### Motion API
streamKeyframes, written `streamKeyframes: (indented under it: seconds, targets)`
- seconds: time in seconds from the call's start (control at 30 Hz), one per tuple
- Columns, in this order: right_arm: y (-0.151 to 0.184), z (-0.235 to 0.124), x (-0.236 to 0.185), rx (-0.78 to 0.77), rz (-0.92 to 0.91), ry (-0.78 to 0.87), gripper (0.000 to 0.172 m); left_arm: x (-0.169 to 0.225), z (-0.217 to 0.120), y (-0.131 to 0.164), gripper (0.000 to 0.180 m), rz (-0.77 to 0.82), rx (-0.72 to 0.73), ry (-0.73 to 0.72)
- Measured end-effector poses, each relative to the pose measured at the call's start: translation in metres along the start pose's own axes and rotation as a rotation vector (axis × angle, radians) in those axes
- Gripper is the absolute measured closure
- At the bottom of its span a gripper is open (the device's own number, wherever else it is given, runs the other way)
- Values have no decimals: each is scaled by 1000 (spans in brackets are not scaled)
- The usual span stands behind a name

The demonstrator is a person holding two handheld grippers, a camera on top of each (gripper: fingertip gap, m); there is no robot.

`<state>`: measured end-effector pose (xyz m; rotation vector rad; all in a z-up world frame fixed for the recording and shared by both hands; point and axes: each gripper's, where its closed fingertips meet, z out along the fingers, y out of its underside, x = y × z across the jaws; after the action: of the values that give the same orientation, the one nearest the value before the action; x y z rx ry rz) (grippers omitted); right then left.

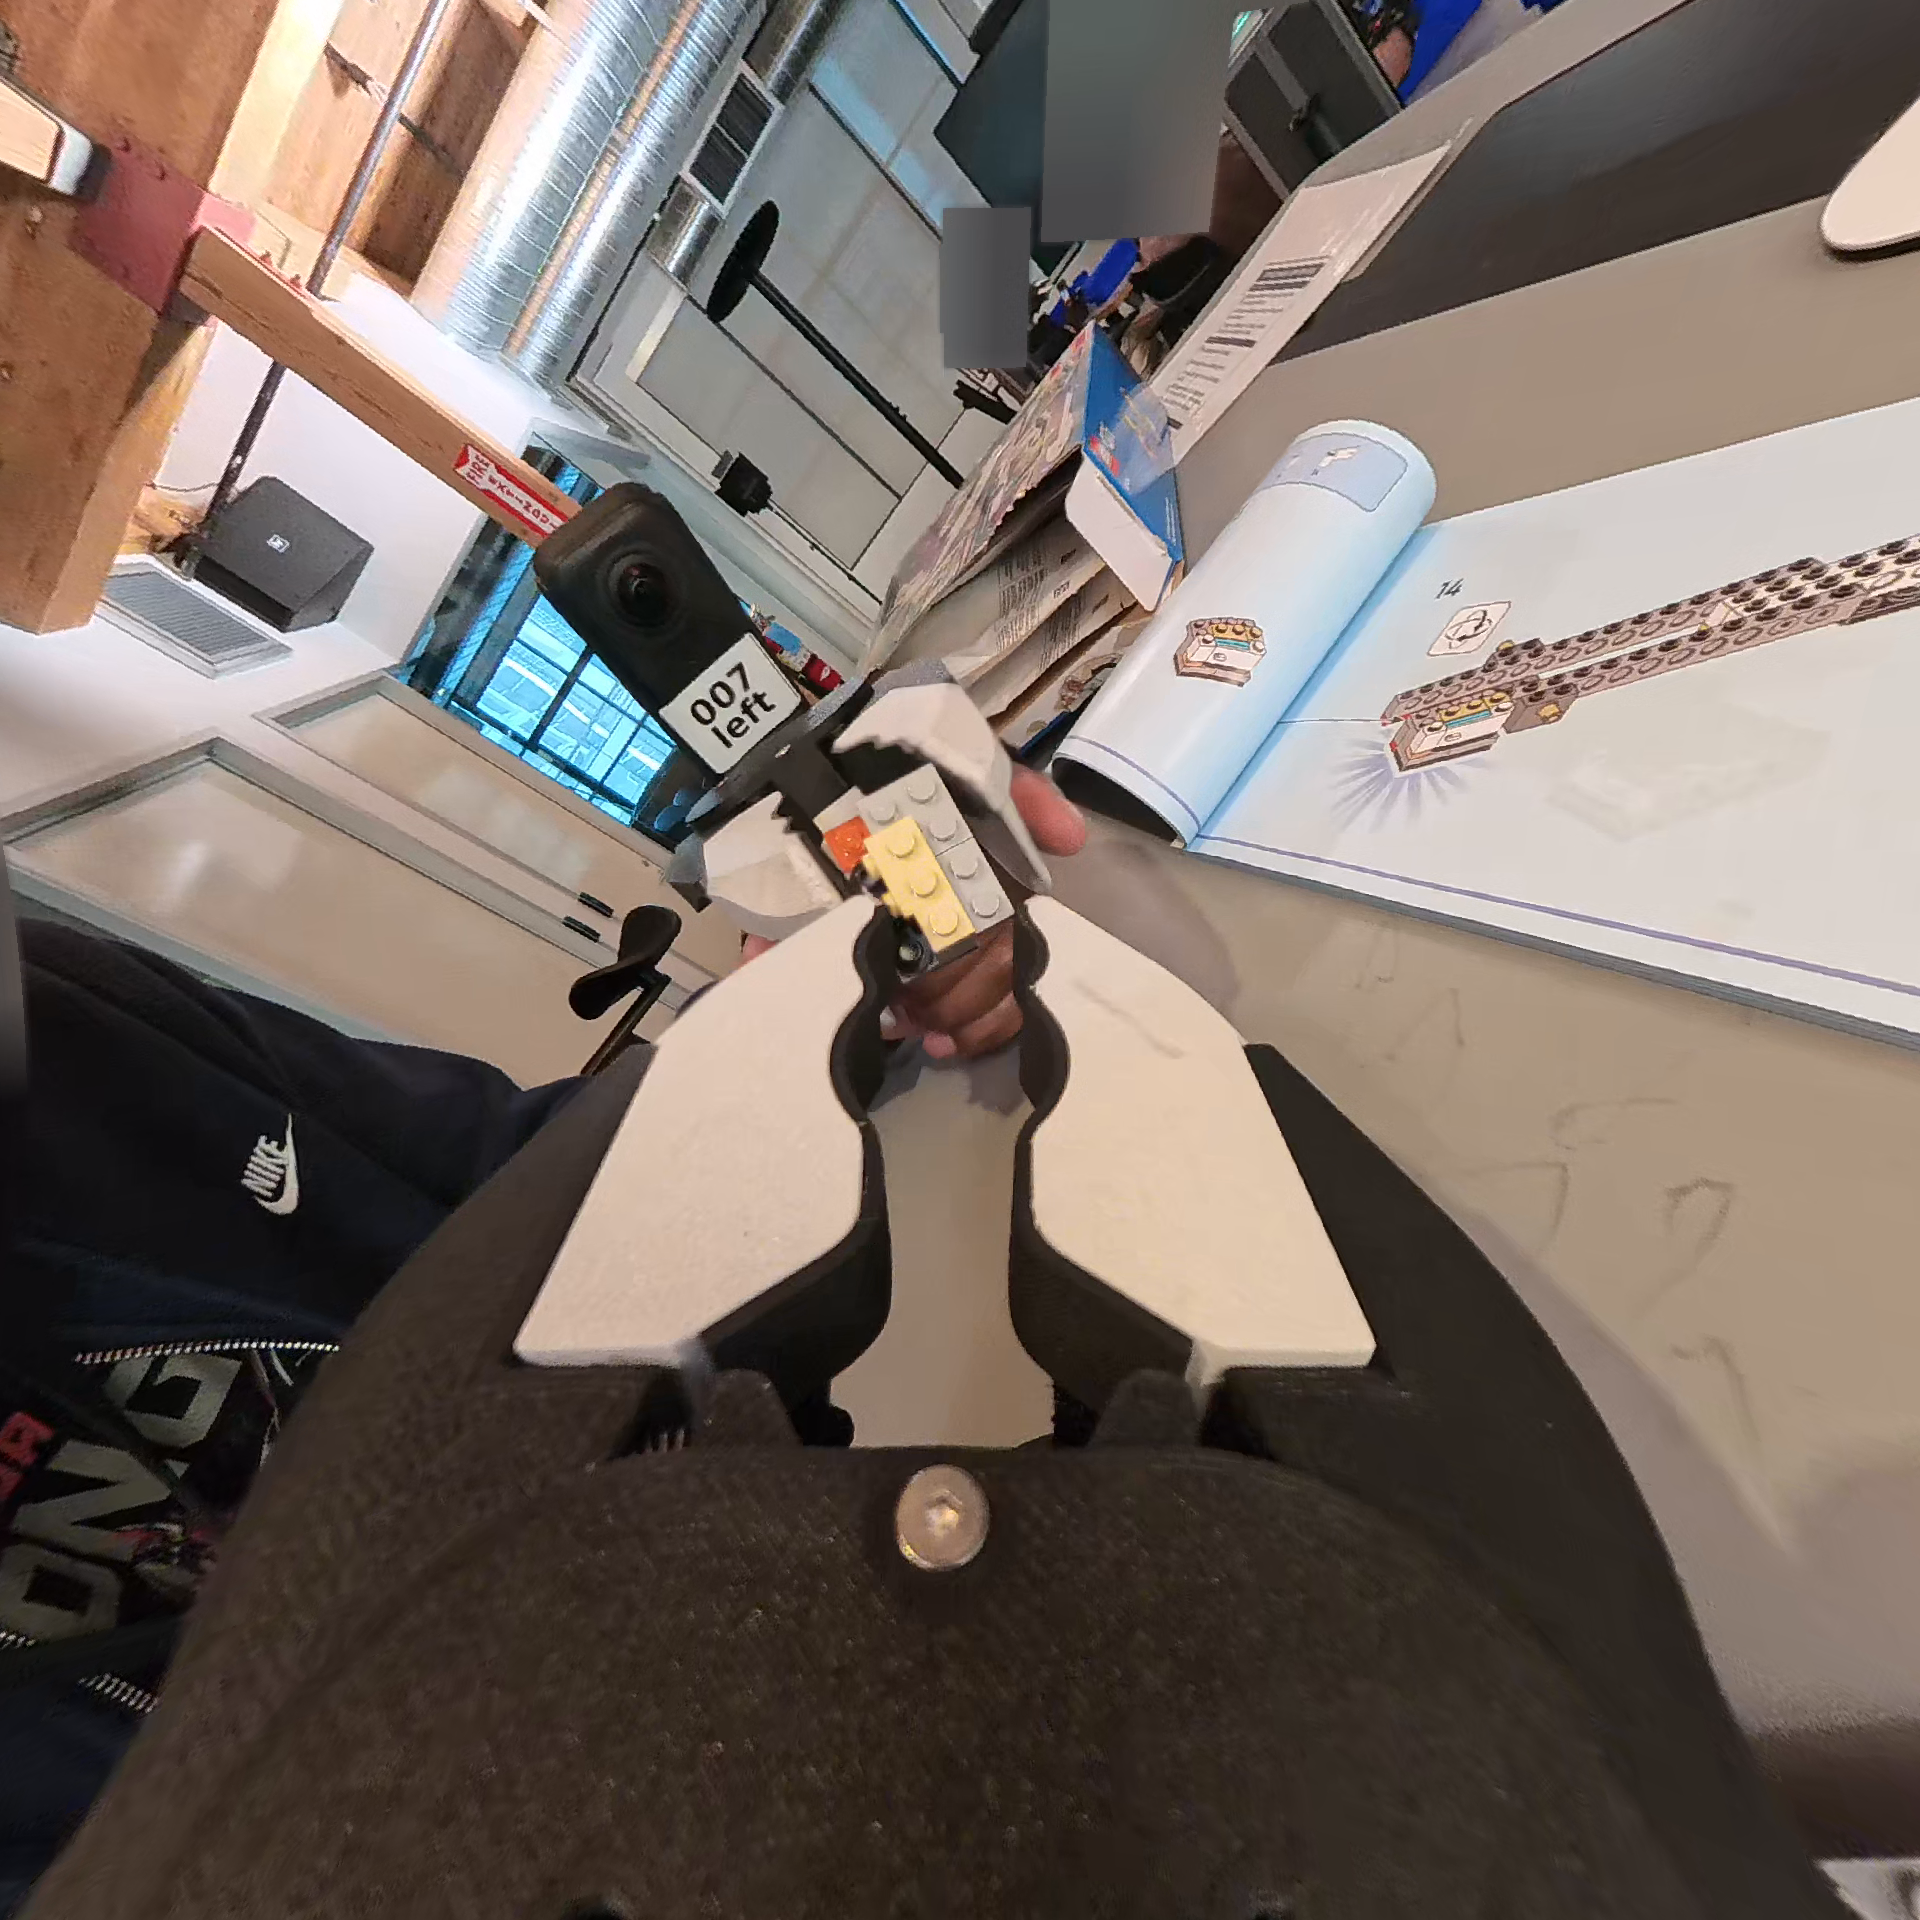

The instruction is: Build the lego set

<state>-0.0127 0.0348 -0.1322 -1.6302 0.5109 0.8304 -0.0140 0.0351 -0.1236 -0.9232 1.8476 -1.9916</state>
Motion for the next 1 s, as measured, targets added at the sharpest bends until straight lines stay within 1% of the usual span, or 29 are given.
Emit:
streamKeyframes:
  seconds: [0.03, 0.07, 0.27, 0.3, 0.4, 0.43, 0.53, 0.63, 0.73, 0.83, 0.93, 1.0]
  targets:
    - [1, 1, 0, -1, -2, 3, 150, 2, 0, 0, 159, 0, 1, 17]
    - [1, 1, 1, -1, -4, 3, 150, 3, -1, 0, 161, -1, 1, 23]
    - [1, 0, 1, -13, -65, 37, 150, 3, -1, 1, 163, -54, -4, 44]
    - [2, 0, 2, -23, -90, 55, 148, 2, -2, 0, 163, -58, 2, 40]
    - [3, -3, 4, -65, -188, 120, 137, -3, -5, -5, 163, -66, 37, 11]
    - [4, -4, 4, -82, -224, 146, 137, -6, -6, -7, 163, -69, 50, -2]
    - [18, -4, 11, -207, -389, 257, 139, -13, -11, -13, 163, -75, 88, -41]
    - [48, 0, 29, -437, -601, 403, 139, -16, -12, -13, 163, -90, 90, -56]
    - [77, 12, 36, -595, -721, 438, 139, -18, -10, -8, 163, -129, 63, -56]
    - [93, 20, 38, -660, -752, 425, 139, -19, -8, -3, 163, -155, 42, -57]
    - [95, 21, 45, -681, -782, 470, 144, -19, -7, -4, 163, -163, 46, -54]
    - [95, 23, 45, -675, -784, 467, 149, -19, -7, -4, 163, -171, 45, -55]
